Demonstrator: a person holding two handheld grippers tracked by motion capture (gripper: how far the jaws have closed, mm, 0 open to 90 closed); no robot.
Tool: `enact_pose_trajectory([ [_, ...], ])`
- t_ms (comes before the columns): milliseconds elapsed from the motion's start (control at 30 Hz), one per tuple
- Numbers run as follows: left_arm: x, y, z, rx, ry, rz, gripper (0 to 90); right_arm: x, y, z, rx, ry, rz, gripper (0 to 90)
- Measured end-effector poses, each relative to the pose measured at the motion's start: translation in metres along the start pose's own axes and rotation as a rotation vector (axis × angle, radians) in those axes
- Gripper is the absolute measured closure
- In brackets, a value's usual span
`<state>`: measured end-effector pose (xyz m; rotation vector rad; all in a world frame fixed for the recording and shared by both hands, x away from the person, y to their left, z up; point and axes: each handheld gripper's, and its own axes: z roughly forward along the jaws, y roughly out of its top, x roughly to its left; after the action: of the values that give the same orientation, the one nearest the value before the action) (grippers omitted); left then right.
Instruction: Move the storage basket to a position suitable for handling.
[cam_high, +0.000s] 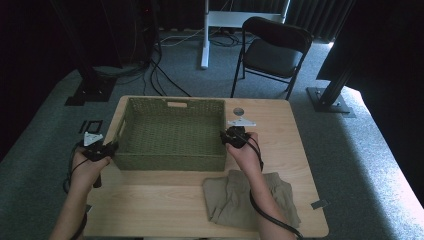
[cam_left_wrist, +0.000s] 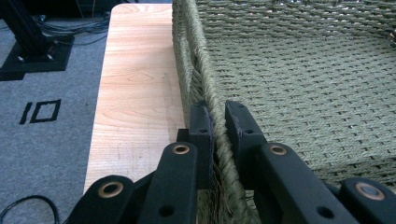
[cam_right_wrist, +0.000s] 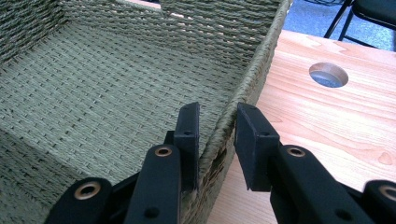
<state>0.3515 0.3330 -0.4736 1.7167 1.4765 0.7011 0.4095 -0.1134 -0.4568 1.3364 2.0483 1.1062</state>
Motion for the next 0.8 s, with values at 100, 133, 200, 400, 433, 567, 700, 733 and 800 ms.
enact_pose_trajectory([
  [100,-0.001,-0.001,-0.001,0.002,-0.001,0.001,83.2,0.0,-0.001,-0.001,-0.004,0.001,0.003,71.3],
  [133,-0.001,-0.001,-0.001,0.003,-0.002,0.003,83.2,-0.001,-0.001,-0.001,-0.005,0.002,0.004,71.3],
  [200,0.0,0.0,-0.001,0.006,-0.01,0.004,82.7,0.0,-0.001,-0.001,-0.003,0.001,0.004,71.3],
  [400,0.007,0.015,-0.003,-0.062,-0.021,-0.027,57.8,-0.002,0.003,0.001,-0.01,0.014,0.026,56.9],
  [433,0.008,0.023,0.001,-0.063,-0.036,-0.026,57.0,-0.002,0.005,0.002,-0.022,0.013,0.043,53.6],
  [567,0.006,0.039,0.016,-0.064,-0.028,-0.017,53.2,-0.003,0.012,0.008,-0.035,-0.003,0.071,47.2],
  [700,0.005,0.045,0.025,-0.048,-0.016,-0.009,53.2,-0.006,0.017,0.018,-0.017,-0.032,0.093,47.7],
  [733,0.006,0.047,0.034,-0.03,-0.006,0.001,53.7,-0.006,0.018,0.02,-0.016,-0.049,0.102,49.3],
  [800,0.007,0.046,0.04,-0.015,0.009,-0.001,56.2,-0.006,0.019,0.024,-0.003,-0.044,0.119,51.7],
])
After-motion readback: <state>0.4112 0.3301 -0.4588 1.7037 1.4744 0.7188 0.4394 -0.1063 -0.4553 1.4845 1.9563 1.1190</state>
